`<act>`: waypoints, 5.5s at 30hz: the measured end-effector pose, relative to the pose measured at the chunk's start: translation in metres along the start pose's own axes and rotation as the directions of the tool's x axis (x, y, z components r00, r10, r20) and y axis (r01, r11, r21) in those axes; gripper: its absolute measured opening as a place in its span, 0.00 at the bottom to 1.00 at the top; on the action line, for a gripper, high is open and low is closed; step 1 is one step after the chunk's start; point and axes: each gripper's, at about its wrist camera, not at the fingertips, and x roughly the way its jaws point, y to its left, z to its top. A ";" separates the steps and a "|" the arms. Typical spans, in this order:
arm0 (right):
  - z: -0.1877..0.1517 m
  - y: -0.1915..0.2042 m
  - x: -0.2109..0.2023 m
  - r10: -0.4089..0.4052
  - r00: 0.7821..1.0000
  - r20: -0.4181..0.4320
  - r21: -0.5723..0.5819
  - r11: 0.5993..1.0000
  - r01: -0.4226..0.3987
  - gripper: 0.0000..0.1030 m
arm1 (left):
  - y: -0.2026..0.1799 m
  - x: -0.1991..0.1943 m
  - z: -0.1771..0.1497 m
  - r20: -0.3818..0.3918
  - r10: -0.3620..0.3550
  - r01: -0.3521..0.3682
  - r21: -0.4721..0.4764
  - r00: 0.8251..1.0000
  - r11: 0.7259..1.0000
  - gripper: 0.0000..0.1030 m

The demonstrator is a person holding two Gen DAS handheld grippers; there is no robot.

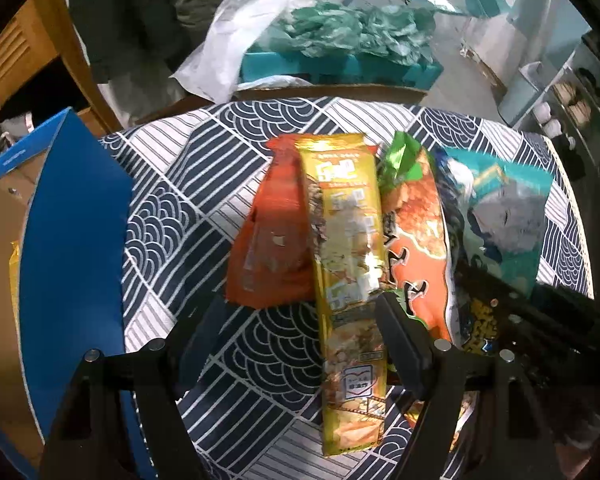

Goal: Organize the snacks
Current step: 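Grasp a yellow wafer bar with the left tool while the right tool grasps the teal packet, then carry the yellow bar and teal packet over the box with both tools, then release the yellow bar and teal packet into the box with both tools, then move both tools toward the red and green packets on the table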

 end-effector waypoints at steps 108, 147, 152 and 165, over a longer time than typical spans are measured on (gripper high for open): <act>-0.033 0.309 -0.101 0.344 0.937 0.058 -0.443 0.850 -0.285 0.14 | 0.276 -0.142 -0.076 0.212 0.151 -0.069 -0.351 0.966 0.934 0.32; -0.011 0.273 -0.111 0.244 0.958 0.152 -0.354 0.918 -0.178 0.61 | 0.250 -0.178 -0.073 0.308 0.164 -0.062 -0.316 0.937 0.947 0.67; -0.006 0.256 -0.115 0.224 0.960 0.166 -0.329 0.931 -0.160 0.61 | 0.232 -0.178 -0.068 0.314 0.158 -0.068 -0.277 0.936 0.958 0.69; 0.000 0.211 -0.123 0.171 0.966 0.196 -0.277 0.954 -0.113 0.62 | 0.185 -0.170 -0.055 0.292 0.126 -0.072 -0.188 0.948 0.979 0.74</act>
